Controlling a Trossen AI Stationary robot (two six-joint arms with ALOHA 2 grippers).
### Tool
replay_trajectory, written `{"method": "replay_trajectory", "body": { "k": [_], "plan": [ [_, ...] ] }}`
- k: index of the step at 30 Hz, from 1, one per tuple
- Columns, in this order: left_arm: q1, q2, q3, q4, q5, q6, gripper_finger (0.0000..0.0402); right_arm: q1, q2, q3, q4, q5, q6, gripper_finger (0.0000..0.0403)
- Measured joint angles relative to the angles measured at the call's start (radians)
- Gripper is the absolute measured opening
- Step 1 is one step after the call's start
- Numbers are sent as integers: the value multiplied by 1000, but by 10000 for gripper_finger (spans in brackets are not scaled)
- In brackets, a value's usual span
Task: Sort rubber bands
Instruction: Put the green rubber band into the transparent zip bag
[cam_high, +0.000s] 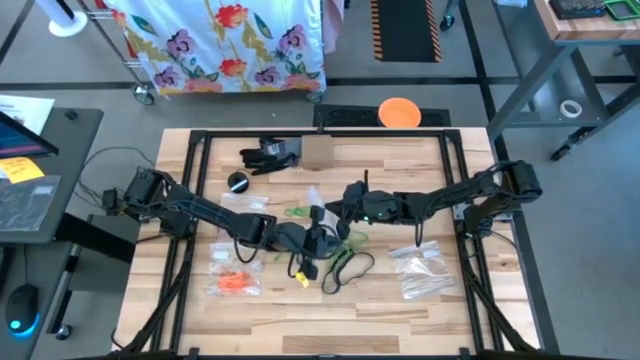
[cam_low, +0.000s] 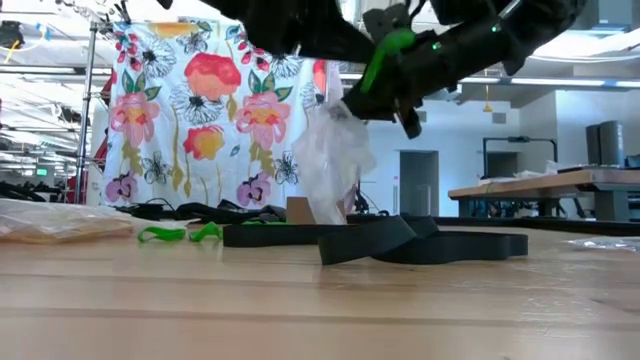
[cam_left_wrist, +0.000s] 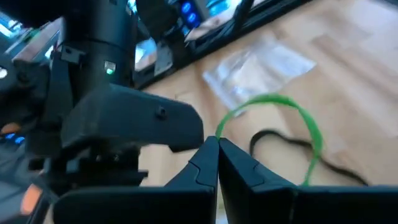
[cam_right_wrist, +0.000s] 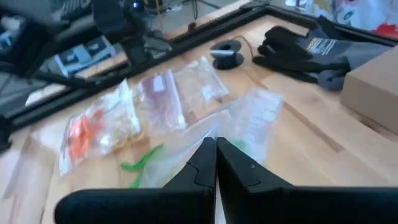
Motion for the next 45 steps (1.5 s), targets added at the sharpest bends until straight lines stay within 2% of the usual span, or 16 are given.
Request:
{"method": "replay_trajectory", "body": {
  "k": [3,6,9,17,23,31,40,45],
  "plan": [
    [-1,0,0,-30,-54,-4,0,-11,2,0,-16,-15,11,0],
    [1,0,0,-61,-162,-40,0,9,1,0,-13,-25,10,0],
    [5,0,0,-94,-211,-49,0,31,-1,0,13,-25,-6,0],
    [34,0,0,-162,-214,-135,0,42,-3,0,37,-21,-8,0],
    [56,0,0,-276,-314,-246,0,37,-3,0,37,-15,-8,0],
    [72,0,0,-261,-349,-311,0,51,-3,0,50,-22,-8,0],
    [62,1,-2,-218,-358,-223,2,60,-5,0,50,-16,26,0],
    [53,1,-2,-216,-359,-212,45,50,-5,0,50,-24,26,0]
  ]
}}
